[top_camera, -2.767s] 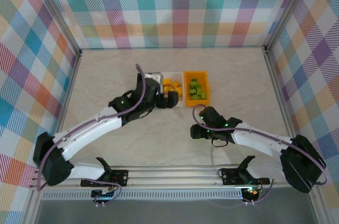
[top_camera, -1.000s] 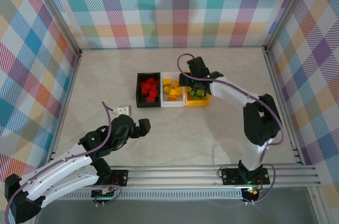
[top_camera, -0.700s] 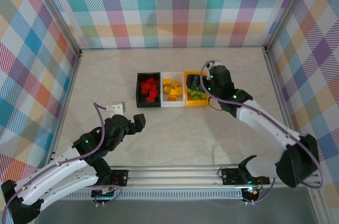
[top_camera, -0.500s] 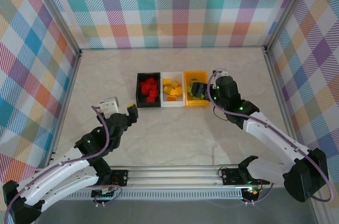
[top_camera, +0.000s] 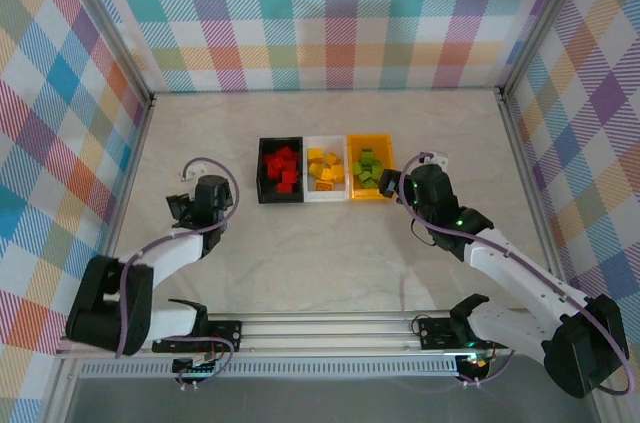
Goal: Sort the legos into containers by color
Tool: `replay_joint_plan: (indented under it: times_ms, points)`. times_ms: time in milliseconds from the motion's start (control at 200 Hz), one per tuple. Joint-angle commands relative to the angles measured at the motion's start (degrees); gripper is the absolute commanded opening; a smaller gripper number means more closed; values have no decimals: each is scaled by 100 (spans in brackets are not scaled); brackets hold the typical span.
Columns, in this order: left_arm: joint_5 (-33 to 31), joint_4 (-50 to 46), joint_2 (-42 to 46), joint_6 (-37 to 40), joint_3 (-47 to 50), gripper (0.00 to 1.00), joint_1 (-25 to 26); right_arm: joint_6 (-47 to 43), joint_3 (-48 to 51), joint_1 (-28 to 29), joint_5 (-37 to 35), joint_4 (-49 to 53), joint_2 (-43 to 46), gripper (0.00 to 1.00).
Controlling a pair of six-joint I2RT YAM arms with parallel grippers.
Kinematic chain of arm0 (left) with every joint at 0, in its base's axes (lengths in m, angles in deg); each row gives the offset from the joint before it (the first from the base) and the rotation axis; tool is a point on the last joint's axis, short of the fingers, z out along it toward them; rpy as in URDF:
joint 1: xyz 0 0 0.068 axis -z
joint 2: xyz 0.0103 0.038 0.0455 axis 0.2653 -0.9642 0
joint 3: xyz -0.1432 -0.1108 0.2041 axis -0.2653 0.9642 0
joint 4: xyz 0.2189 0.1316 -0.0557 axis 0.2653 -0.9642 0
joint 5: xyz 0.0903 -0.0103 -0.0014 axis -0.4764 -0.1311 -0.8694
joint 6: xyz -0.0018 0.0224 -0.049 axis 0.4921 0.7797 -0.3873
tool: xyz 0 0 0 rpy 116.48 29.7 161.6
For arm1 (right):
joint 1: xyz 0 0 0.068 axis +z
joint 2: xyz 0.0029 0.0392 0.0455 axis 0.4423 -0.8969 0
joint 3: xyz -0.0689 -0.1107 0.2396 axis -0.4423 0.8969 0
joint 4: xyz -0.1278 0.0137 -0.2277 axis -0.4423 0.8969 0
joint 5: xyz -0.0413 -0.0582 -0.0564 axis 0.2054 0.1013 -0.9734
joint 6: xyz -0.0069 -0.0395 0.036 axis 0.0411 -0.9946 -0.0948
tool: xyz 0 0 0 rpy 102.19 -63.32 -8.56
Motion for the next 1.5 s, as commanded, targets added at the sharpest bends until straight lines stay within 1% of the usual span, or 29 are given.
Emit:
replay_joint_plan:
  times_ms: [0,80,130,175,250,315,360,380,395,405,415,445,455,495,540,580,630,705,760,825,870,955,1050,1090,1160,1225,1315,1410,1495]
  points:
    - [821,1666,-455,744,47,100,-84,-235,173,-8,-318,-50,91,100]
    - [963,1982,-966,835,18,100,-84,-392,311,-34,-347,-171,107,100]
    - [1054,2486,-1217,884,129,100,-84,-483,393,-36,-340,-252,137,100]
    - [1188,2024,-1205,818,-51,100,-140,-533,483,-48,-338,-373,164,100]
    - [1393,1859,-1270,765,-176,100,-258,-603,646,-74,-268,-637,195,100]
    - [1571,2241,-1200,772,68,100,-295,-687,739,-87,-238,-809,203,100]
    - [2078,2554,-1256,712,265,100,-479,-780,773,-109,-241,-880,209,100]
    - [2391,3051,-1423,761,419,100,-552,-818,777,-120,-253,-888,209,100]
    - [2433,3489,-1575,842,517,100,-557,-843,774,-127,-267,-884,211,100]
    - [2453,3589,-1625,879,531,100,-554,-861,774,-135,-274,-884,218,100]
    - [2483,3467,-1614,881,499,100,-551,-880,765,-134,-280,-875,222,100]
    - [2550,2535,-1405,779,238,100,-568,-964,752,-148,-285,-875,231,100]
    - [2590,2412,-1378,751,187,100,-608,-988,748,-153,-289,-877,231,100]
    - [2818,2925,-1547,741,274,100,-728,-1066,734,-181,-313,-879,285,100]
    - [2837,2508,-1432,711,189,100,-728,-1204,733,-214,-328,-915,354,100]
    - [2817,2755,-1487,719,244,100,-738,-1357,742,-249,-359,-959,422,100]
    - [2769,2670,-1427,712,249,100,-731,-1741,800,-319,-422,-1152,498,100]
    - [2714,2676,-1438,666,256,100,-739,-2407,991,-454,-620,-1783,571,100]
    - [2706,2672,-1430,669,255,100,-736,-2904,1164,-654,-820,-2219,616,100]
    - [2710,2677,-1437,672,249,100,-741,-3173,1279,-1108,-819,-2483,645,100]
    - [2707,2696,-1443,676,249,100,-743,-3229,1351,-1510,-595,-2533,633,100]
    - [2700,2688,-1443,668,249,100,-743,-3019,1573,-2255,-8,-2735,550,100]
    - [2707,2668,-1443,670,237,100,-736,-2808,1980,-2853,832,-3618,182,100]
    - [2712,2666,-1450,667,239,100,-744,-2834,2042,-2955,1125,-3906,-44,100]
    - [2715,2662,-1453,668,239,100,-743,-2950,2041,-3004,1394,-4306,-570,100]
    - [2715,2662,-1453,667,233,100,-739,-2960,2026,-2999,1412,-4569,-1065,100]
    - [2715,2660,-1452,663,235,100,-739,-3054,2065,-2998,1505,-5345,-1683,100]
    - [2709,2662,-1453,664,227,100,-743,-2991,1781,-3044,1745,-5263,-2031,100]
    - [2723,2664,-1453,662,238,100,-739,-3021,1725,-3045,1908,-5675,-2570,100]
